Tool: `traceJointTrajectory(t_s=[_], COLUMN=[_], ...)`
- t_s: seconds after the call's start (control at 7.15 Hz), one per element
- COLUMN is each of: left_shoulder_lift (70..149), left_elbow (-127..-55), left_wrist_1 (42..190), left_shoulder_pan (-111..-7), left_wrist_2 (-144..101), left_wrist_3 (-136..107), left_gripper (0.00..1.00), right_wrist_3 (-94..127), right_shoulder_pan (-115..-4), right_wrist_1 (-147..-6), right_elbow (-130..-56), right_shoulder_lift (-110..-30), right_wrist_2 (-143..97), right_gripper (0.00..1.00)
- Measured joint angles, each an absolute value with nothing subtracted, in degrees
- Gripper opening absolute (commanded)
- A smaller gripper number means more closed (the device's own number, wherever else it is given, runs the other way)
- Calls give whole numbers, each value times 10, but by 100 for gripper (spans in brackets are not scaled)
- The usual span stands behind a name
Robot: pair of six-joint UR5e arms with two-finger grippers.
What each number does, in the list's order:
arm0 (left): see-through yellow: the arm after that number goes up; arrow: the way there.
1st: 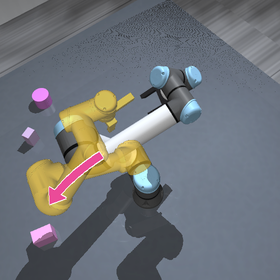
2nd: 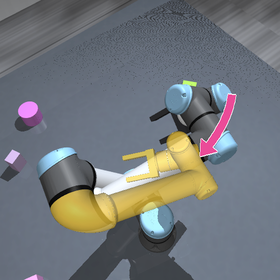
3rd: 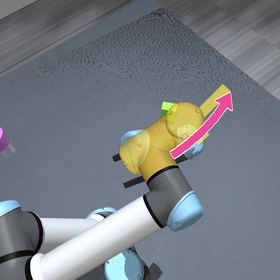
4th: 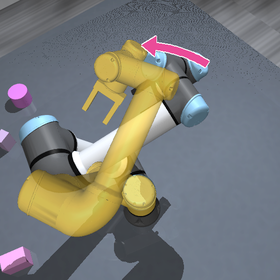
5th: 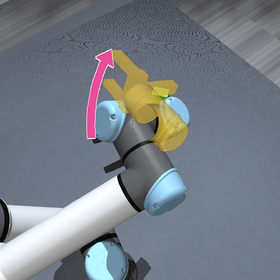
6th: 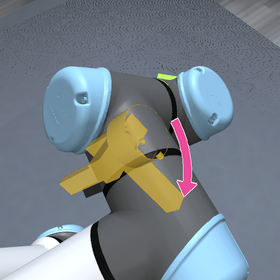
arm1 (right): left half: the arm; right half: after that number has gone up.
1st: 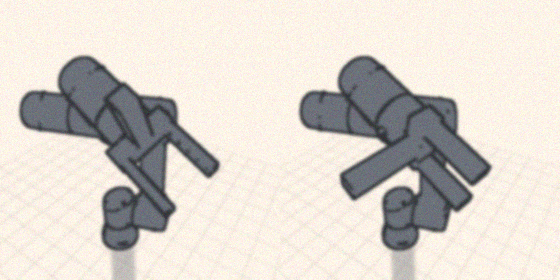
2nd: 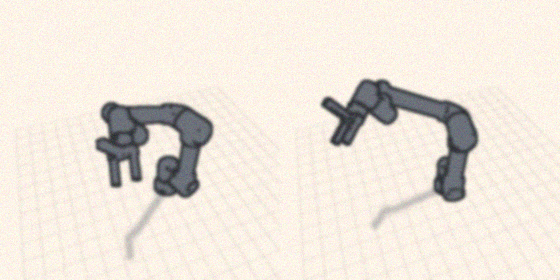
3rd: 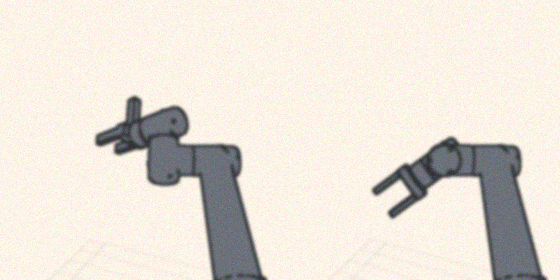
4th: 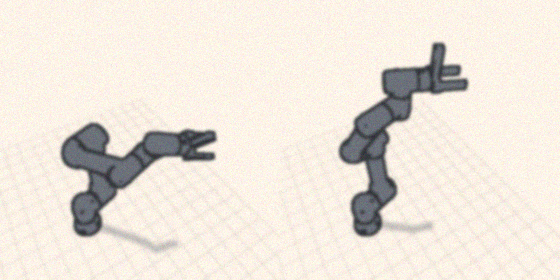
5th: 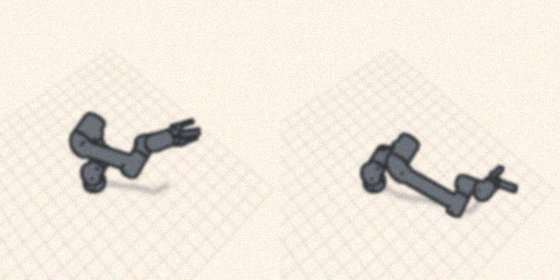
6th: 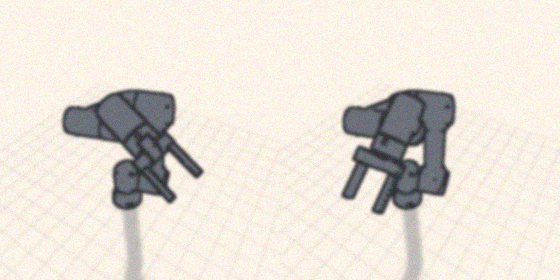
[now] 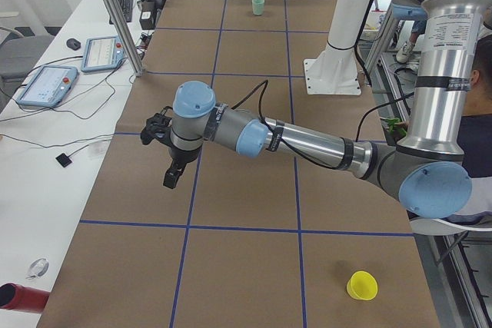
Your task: Transfer and stack yellow cup on green cup
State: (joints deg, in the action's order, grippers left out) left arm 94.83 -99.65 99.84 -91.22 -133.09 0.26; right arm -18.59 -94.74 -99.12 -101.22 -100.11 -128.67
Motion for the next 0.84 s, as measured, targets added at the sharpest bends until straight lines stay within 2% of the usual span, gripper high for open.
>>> traceJointTrajectory(t_s=[0.42,0.84], left_shoulder_lift=[948,939], left_elbow=[-1002,-1038], left_wrist_1=[1049,1072], left_shoulder_pan=[-907,-894], left_wrist_2=[-1331,-1280], left_wrist_3=[-15,-162], left_gripper=[100,100], right_wrist_3=[-188,-189], right_shoulder_pan=[-947,-947], right_wrist_1=[-991,-991], right_elbow=[-1011,-1007], right_shoulder_lift=[-1006,-1014], right_wrist_2=[-1287,-1288], right_gripper=[100,100])
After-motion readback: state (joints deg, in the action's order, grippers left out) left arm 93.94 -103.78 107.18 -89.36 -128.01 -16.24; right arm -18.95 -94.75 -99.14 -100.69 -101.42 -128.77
